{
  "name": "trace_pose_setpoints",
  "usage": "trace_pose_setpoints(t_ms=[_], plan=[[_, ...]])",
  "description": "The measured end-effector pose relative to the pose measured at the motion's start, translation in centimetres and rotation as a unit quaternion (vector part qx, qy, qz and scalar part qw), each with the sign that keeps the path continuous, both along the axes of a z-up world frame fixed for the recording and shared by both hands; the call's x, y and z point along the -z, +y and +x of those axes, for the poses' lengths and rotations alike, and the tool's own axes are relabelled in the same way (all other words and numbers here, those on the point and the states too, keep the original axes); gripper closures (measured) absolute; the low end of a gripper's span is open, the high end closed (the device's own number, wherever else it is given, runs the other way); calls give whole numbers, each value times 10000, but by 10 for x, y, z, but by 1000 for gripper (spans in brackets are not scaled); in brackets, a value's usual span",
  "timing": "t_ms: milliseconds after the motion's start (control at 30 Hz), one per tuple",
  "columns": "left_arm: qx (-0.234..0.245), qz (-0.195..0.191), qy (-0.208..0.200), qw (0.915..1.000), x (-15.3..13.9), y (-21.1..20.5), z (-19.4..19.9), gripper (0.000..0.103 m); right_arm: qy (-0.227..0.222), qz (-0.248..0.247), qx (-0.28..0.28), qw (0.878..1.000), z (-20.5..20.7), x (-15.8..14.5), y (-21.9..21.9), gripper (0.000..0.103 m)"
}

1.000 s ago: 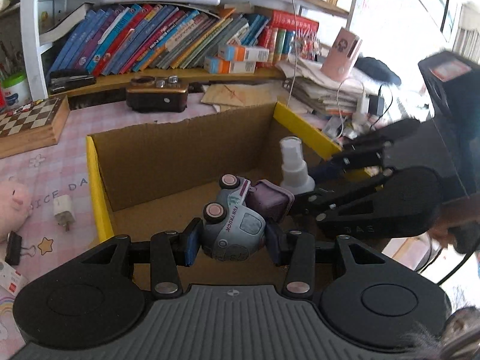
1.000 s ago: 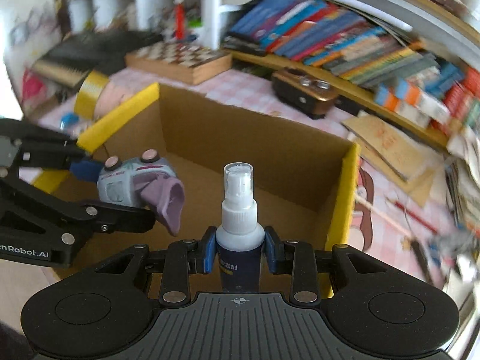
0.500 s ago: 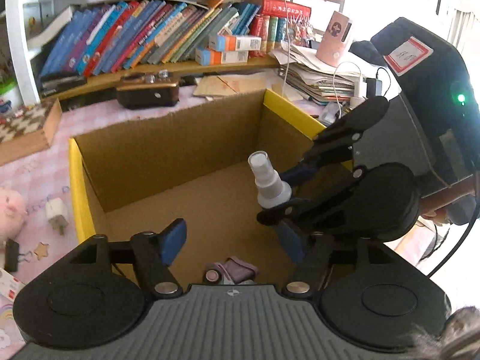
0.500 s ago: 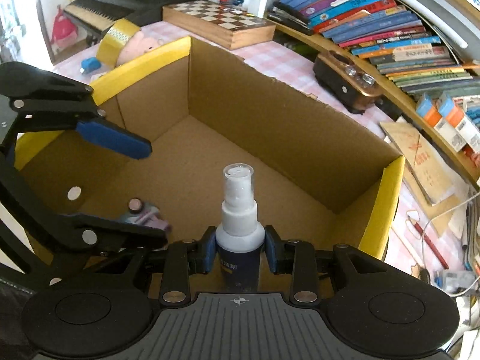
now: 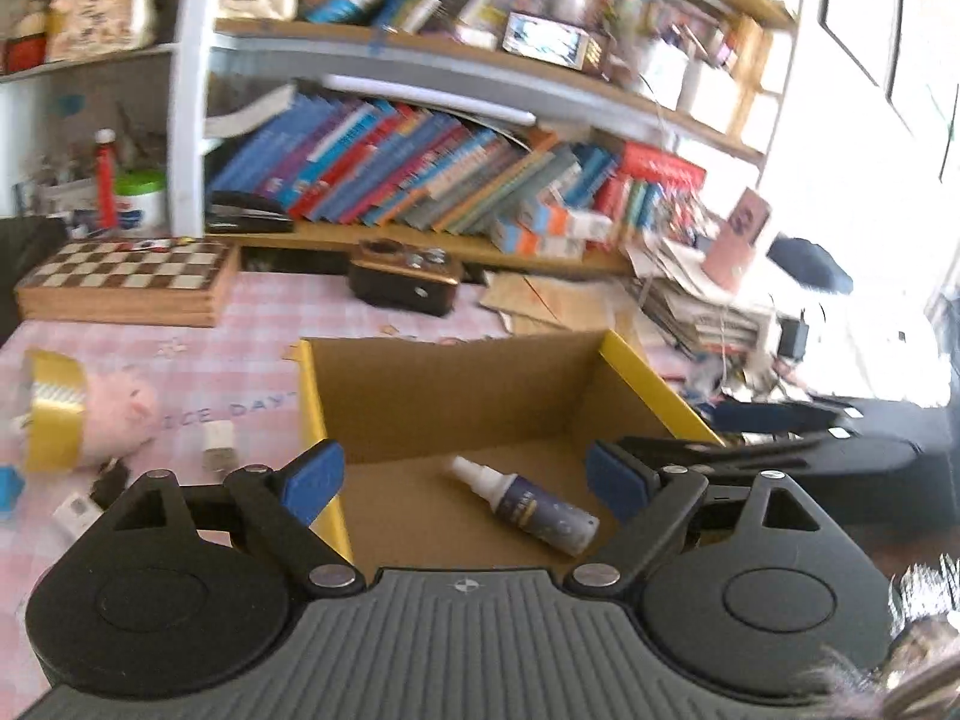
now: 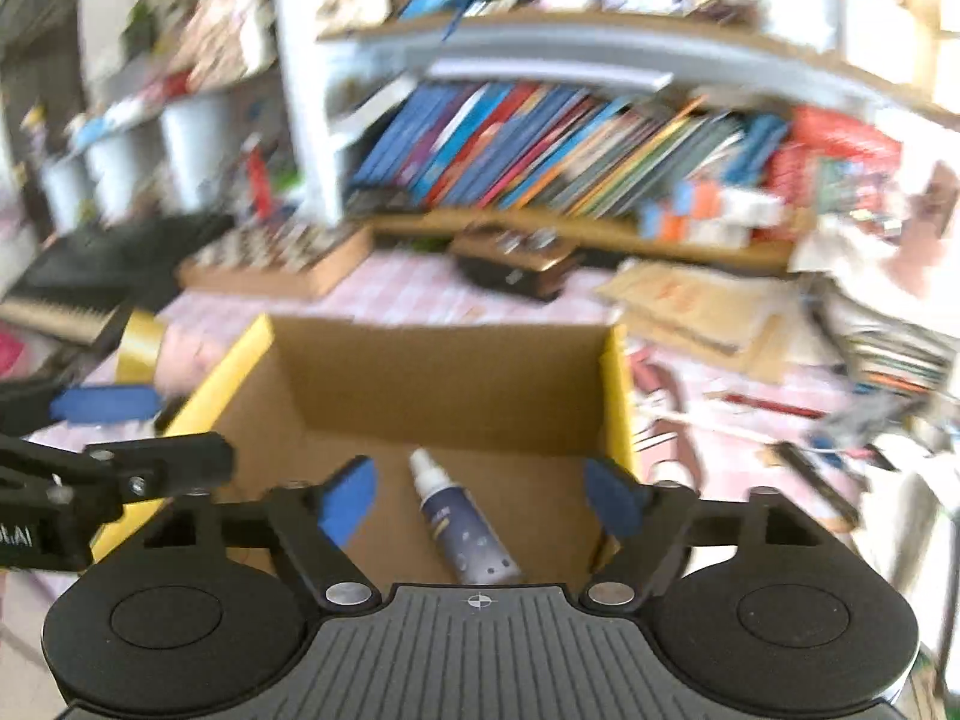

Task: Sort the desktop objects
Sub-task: 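Withdraw both open tools from the box back over the table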

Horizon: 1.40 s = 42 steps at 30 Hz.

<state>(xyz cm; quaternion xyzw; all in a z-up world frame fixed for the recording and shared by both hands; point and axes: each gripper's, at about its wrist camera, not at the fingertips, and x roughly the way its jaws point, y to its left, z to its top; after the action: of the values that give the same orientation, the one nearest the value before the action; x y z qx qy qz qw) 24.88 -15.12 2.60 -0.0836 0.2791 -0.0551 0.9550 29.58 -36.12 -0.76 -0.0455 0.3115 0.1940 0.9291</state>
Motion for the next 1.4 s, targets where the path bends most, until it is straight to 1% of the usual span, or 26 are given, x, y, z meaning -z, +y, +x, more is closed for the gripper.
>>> trace_pose_setpoints(t_ms=[33,67,100,167,233,333,433,500,567,700,733,767,900,1033,1133,1200,1267,1367,1400], plan=[[-61,-14,-29,10000,-1,3,-5,15,-92,-25,178,9998,-6,-2,1,9],[-115,-15,-54,9999,-2,5,-10,15,-154,-61,362,9992,-12,-3,2,3],[-152,-13,-75,9999,-2,6,-15,15,-221,-115,570,9981,-18,-4,3,0],[-215,-9,-113,9997,-2,9,-24,15,-376,-200,953,9945,-33,-6,5,0],[-248,-15,-141,9996,-1,12,-32,15,-437,-267,1159,9919,-47,-7,5,0],[-311,-82,-171,9993,-1,17,-45,15,-452,-342,1248,9906,-62,-8,5,0],[-340,-168,-198,9991,-1,23,-56,15,-322,-306,1237,9913,-68,-10,7,0],[-319,-205,-216,9990,-1,27,-62,15,-192,-157,1197,9925,-74,-11,7,0],[-283,-210,-240,9991,-2,30,-68,15,-65,106,1103,9938,-83,-13,5,0],[-223,-265,-290,9990,-4,38,-78,15,105,950,1007,9903,-100,-22,-5,0],[-210,-286,-304,9989,-5,40,-81,15,124,1031,1026,9893,-103,-23,-5,0],[-200,-303,-315,9988,-5,42,-83,15,116,1011,1099,9887,-107,-25,-4,0],[-128,-369,-342,9987,-6,50,-93,15,-195,554,1374,9888,-129,-35,11,0],[-31,-393,-390,9985,-8,59,-104,15,-787,298,1335,9875,-158,-46,27,0],[23,-422,-437,9982,-9,65,-113,15,-1243,-26,1293,9838,-178,-52,44,0],[50,-438,-465,9979,-11,69,-119,15,-1446,-277,1185,9820,-190,-53,56,0],[70,-456,-502,9977,-12,74,-128,15,-1560,-668,1083,9795,-201,-52,70,0],[92,-491,-539,9973,-13,82,-141,15,-1544,-1395,931,9737,-216,-46,95,0],[100,-507,-538,9972,-13,85,-144,15,-1505,-1507,856,9733,-221,-44,102,0]])
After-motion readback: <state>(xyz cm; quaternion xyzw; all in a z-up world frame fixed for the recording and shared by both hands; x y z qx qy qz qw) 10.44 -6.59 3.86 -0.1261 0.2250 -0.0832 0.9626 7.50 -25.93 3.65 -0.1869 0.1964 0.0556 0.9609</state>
